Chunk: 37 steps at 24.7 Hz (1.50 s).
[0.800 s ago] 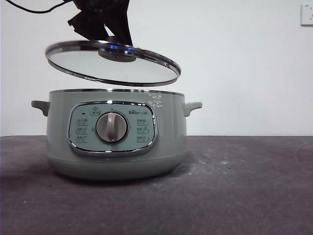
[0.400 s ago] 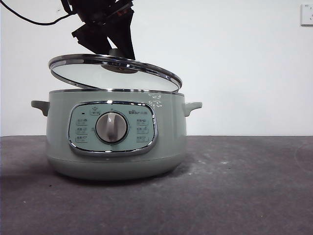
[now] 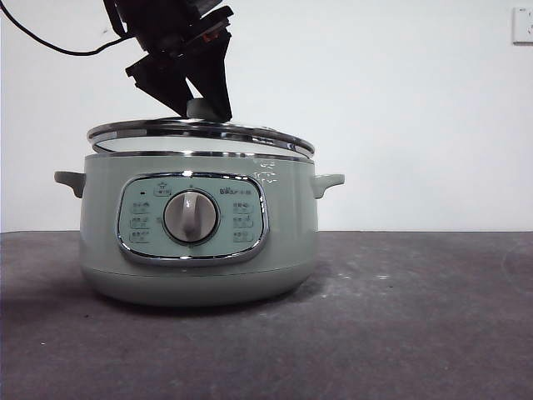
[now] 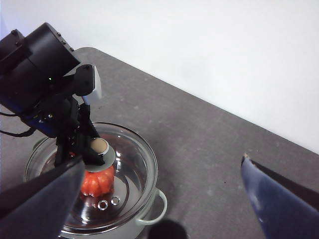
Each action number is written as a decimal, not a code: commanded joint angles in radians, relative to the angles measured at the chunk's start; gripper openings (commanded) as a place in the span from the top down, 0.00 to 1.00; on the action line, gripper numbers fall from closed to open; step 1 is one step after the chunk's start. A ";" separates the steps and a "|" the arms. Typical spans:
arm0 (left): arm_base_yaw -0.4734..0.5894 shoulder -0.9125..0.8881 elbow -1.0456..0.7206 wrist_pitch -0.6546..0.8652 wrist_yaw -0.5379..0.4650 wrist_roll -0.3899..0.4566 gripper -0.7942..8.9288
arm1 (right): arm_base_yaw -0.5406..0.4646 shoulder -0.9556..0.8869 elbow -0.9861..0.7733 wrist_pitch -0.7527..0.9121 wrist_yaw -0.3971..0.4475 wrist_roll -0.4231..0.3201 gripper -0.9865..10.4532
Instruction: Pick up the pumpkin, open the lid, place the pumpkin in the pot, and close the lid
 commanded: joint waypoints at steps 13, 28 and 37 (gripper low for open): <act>-0.001 0.000 -0.018 -0.006 0.007 0.008 0.93 | 0.001 0.001 0.002 0.006 -0.003 0.010 0.37; -0.012 0.000 -0.123 0.007 0.010 -0.012 0.75 | 0.001 0.001 0.002 -0.020 -0.005 0.012 0.37; -0.012 -0.014 -0.123 -0.010 0.010 -0.020 0.43 | 0.002 0.001 0.001 -0.174 -0.142 0.062 0.37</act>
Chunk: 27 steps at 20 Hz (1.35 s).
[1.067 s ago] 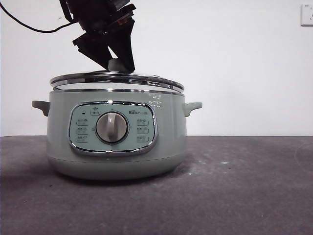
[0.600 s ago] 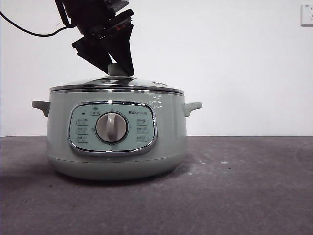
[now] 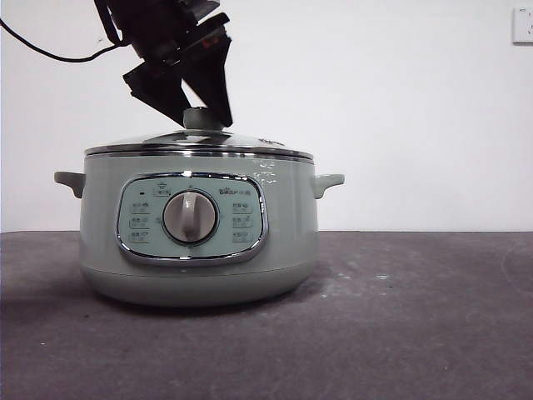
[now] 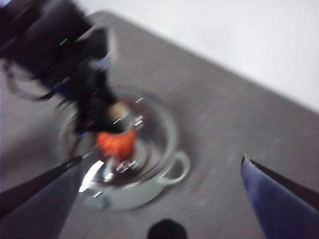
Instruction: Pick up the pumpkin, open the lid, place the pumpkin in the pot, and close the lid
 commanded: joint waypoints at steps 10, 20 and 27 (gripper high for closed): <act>-0.004 -0.120 -0.035 -0.122 0.000 -0.027 0.43 | 0.002 0.001 0.001 -0.154 -0.168 0.055 0.37; -0.006 -0.477 -0.036 -0.352 0.110 -0.048 0.91 | 0.002 0.002 0.001 -0.314 -0.324 0.025 0.69; -0.006 -0.564 -0.035 -0.440 0.155 -0.048 0.92 | 0.002 0.008 0.001 -0.324 -0.473 -0.047 0.91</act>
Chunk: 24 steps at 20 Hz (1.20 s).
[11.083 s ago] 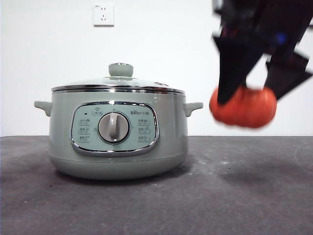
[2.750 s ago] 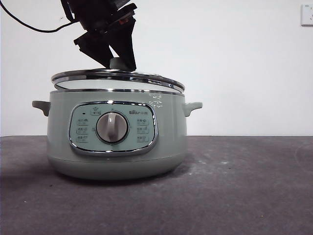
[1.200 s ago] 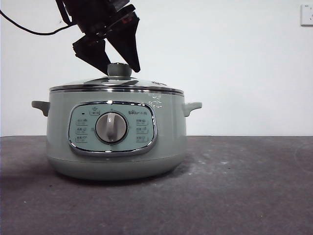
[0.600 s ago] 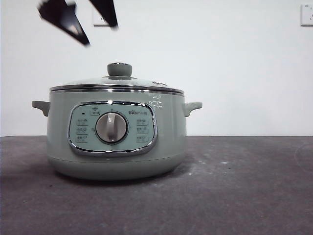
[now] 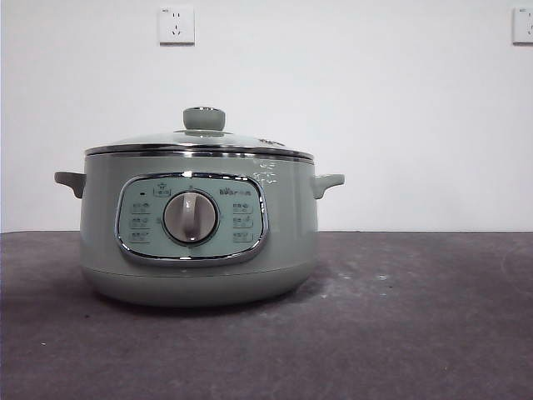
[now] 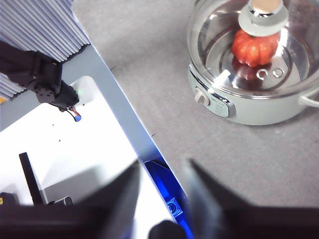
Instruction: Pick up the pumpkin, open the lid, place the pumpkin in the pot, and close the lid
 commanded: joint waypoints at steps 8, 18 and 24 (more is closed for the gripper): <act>-0.002 0.001 -0.007 -0.011 0.006 -0.010 0.92 | 0.001 -0.003 0.001 0.006 0.003 -0.013 0.91; -0.002 0.001 -0.006 -0.002 0.005 -0.008 0.92 | 0.001 -0.003 0.001 0.006 0.003 -0.013 0.91; 0.000 0.001 -0.006 0.015 -0.179 0.016 0.92 | 0.001 -0.005 0.001 0.006 0.003 -0.013 0.91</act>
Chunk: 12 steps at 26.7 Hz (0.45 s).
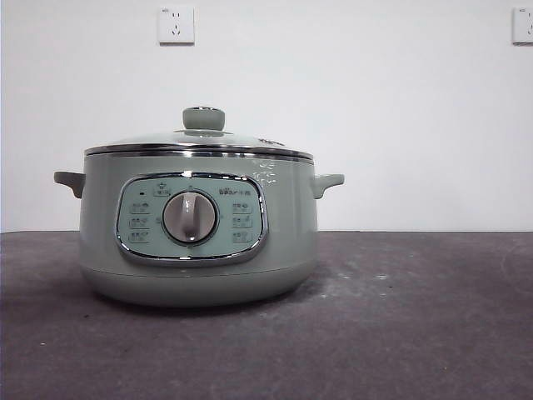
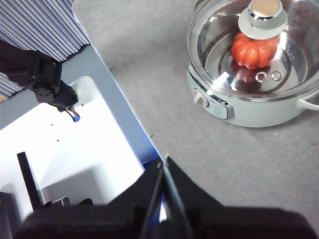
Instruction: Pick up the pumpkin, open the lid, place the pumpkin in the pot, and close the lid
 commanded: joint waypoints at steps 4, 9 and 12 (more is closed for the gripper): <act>0.001 -0.003 -0.006 0.022 -0.076 0.018 0.92 | 0.002 -0.004 0.001 0.004 0.002 -0.005 0.91; 0.100 -0.077 -0.012 0.187 -0.114 0.034 0.92 | 0.002 -0.005 0.001 0.004 0.002 -0.005 0.91; 0.206 -0.166 -0.066 0.369 -0.066 0.023 0.92 | 0.001 -0.010 0.001 0.004 0.002 -0.005 0.91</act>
